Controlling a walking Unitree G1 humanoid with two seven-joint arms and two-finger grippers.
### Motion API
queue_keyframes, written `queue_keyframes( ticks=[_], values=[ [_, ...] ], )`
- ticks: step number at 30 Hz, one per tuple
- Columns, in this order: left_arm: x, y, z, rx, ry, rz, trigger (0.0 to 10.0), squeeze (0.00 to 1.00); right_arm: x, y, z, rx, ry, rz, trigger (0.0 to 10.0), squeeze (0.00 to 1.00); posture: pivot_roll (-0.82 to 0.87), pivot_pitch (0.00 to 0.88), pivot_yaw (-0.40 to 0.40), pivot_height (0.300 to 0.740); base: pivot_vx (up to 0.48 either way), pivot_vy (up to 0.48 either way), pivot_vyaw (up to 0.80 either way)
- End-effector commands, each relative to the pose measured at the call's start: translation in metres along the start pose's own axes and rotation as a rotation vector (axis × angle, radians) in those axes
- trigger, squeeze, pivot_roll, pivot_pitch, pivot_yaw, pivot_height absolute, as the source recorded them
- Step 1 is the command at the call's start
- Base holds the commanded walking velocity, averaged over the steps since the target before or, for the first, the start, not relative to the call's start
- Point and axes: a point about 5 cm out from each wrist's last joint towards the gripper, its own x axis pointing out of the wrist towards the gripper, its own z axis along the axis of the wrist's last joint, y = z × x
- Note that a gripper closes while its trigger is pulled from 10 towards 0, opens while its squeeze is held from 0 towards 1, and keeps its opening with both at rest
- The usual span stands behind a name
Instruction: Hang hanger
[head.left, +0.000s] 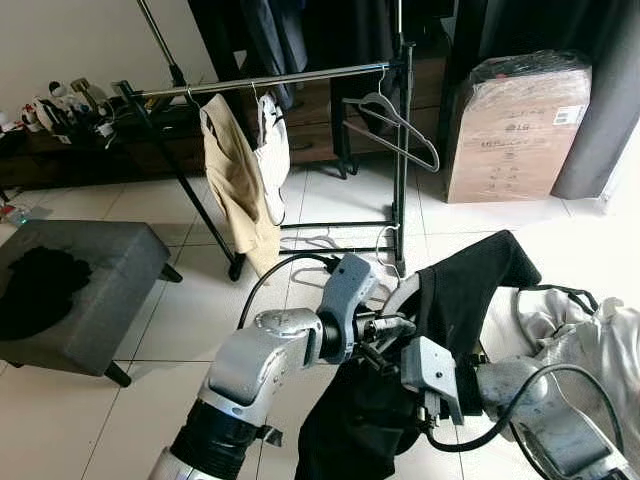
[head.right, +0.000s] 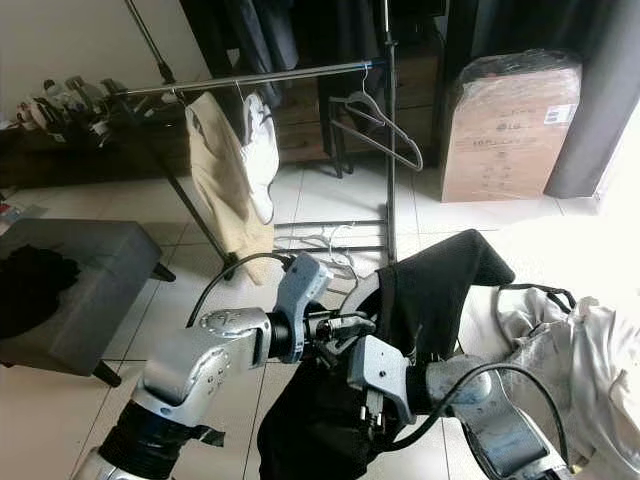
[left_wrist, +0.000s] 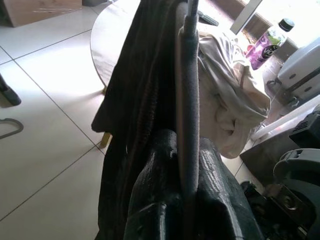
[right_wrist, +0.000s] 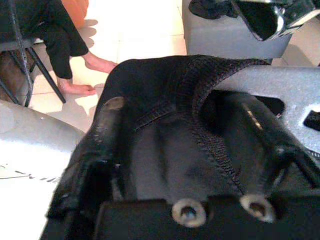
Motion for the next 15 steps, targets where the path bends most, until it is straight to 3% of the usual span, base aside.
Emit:
queue_keyframes(
  ticks=[1, 9, 15],
  values=[
    [-0.002, -0.008, 0.007, 0.022, -0.033, -0.038, 0.0, 0.00, 0.004, 0.000, 0.008, -0.025, -0.035, 0.002, 0.0, 0.00, -0.14, 0.140, 0.171, 0.740, 0.000, 0.000, 0.00],
    [-0.001, -0.011, 0.007, 0.023, -0.030, -0.056, 0.0, 0.00, 0.008, 0.003, 0.020, 0.003, -0.132, 0.044, 0.0, 0.00, -0.14, 0.125, 0.173, 0.740, 0.000, 0.000, 0.00],
    [-0.001, -0.012, 0.005, 0.025, -0.026, -0.061, 0.0, 0.00, 0.010, 0.005, 0.018, 0.004, -0.123, 0.054, 0.0, 0.00, -0.14, 0.111, 0.171, 0.740, 0.000, 0.000, 0.00]
  ],
)
